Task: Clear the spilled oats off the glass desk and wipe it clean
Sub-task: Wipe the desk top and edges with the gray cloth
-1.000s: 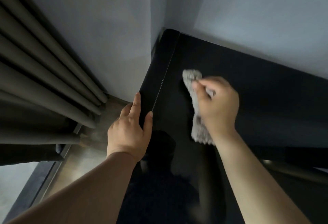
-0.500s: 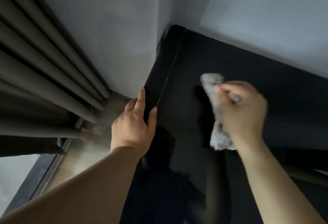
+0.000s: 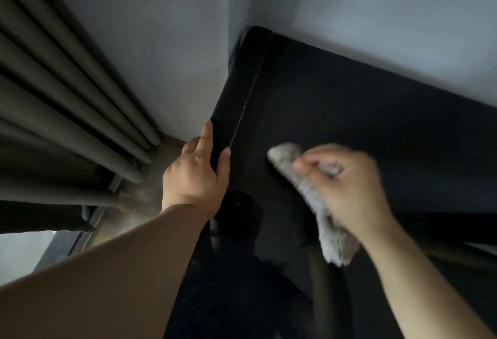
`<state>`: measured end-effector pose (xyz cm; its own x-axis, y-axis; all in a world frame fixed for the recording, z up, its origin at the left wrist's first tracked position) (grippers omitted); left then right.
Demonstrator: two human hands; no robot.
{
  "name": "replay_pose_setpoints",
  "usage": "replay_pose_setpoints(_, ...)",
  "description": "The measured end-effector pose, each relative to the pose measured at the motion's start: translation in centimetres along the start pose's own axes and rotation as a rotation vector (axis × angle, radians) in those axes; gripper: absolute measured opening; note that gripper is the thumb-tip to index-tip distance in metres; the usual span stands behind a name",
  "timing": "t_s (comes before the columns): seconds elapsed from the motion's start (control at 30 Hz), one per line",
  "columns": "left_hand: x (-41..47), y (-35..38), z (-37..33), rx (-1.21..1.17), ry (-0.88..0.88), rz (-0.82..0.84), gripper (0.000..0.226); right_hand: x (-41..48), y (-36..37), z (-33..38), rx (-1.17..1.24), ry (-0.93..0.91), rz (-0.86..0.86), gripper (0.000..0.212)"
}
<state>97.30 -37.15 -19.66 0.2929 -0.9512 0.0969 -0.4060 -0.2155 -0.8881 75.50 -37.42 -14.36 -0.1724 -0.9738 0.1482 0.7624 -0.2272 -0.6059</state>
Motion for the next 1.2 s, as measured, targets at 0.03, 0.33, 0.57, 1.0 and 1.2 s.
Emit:
replay_pose_setpoints(0.03,0.0,0.0,0.0,0.002,0.002,-0.004,0.062,1.3,-1.1,-0.8,-0.021,0.018,-0.105,0.004)
replay_pose_setpoints(0.33,0.0,0.0,0.0,0.007,0.011,-0.007,0.061,-2.7,2.5,-1.2,-0.389,-0.08,-0.442,0.02)
replay_pose_setpoints(0.57,0.0,0.1,0.1,-0.005,0.011,-0.014,0.061,-4.7,0.1,-0.3,-0.14,-0.133,-0.27,0.018)
replay_pose_setpoints(1.0,0.2,0.1,0.2,-0.064,-0.009,0.042,0.059,-8.4,2.1,0.6,-0.214,-0.176,-0.159,0.011)
replay_pose_setpoints(1.2,-5.2,-2.3,3.8,-0.18,-0.151,0.142,0.057,-2.5,-0.1,0.8,-0.248,-0.024,-0.39,0.012)
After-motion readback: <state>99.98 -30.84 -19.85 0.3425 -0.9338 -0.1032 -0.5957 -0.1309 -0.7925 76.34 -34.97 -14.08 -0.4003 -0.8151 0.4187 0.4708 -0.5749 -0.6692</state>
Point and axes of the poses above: each hand's wrist, its own x-axis towards the middle knuckle, its own y-axis out of the palm, z = x × y, the point moved 3 cm from there along x, towards the middle knuckle, and after that the axes turned 14 degrees about -z, right-handed, at the moved point
